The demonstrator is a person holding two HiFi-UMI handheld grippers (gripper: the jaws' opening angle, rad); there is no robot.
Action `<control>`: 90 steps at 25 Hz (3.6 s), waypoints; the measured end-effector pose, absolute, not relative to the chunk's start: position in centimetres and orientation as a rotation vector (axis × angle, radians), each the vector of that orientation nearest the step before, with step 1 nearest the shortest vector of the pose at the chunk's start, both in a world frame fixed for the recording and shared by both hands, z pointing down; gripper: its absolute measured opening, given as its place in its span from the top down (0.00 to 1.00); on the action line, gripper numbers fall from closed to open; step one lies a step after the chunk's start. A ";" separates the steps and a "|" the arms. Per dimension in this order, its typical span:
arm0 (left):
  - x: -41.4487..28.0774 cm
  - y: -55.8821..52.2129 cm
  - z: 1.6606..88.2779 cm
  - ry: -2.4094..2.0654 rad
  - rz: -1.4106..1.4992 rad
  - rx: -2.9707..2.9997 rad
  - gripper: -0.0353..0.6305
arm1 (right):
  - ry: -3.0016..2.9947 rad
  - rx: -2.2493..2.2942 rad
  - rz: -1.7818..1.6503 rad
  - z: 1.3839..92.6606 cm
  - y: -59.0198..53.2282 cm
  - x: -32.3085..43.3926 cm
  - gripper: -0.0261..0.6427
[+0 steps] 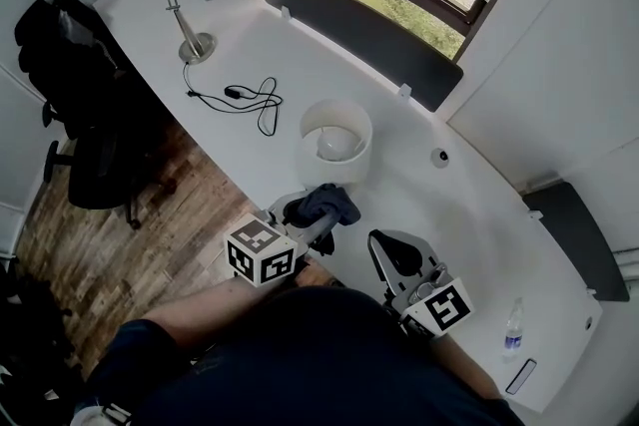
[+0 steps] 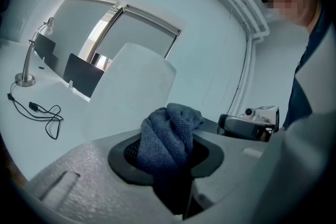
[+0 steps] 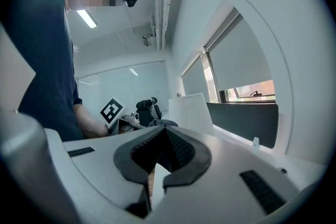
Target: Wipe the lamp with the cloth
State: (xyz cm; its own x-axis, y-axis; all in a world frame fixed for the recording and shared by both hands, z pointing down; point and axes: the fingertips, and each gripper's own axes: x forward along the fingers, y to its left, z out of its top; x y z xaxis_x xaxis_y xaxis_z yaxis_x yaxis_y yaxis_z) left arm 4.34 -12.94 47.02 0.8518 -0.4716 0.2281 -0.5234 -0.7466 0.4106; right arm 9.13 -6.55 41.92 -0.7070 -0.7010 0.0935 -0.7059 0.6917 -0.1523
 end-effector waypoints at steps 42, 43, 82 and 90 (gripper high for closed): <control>-2.5 -18.3 38.5 -0.927 0.009 2.684 0.75 | -2.923 1.131 0.242 40.5 -9.4 6.3 0.94; -2.6 -18.4 39.1 -0.927 0.019 2.676 0.75 | -2.921 1.132 0.245 40.5 -9.5 6.3 0.94; -4.1 -21.7 46.8 -0.748 0.241 2.647 0.75 | -2.796 1.276 0.331 42.4 -13.1 4.8 0.94; -3.4 -23.1 41.9 -0.695 0.169 2.738 0.75 | -2.795 1.320 0.314 41.8 -13.8 4.7 0.94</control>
State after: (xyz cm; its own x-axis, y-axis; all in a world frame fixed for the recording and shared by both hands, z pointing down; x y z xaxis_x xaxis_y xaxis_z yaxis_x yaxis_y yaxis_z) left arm -3.35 -23.14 41.93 0.8752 -0.4457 0.1879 -0.4823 -0.8339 0.2684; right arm 4.66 -13.75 41.79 -0.6385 -0.7606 0.1172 -0.7677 0.6186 -0.1673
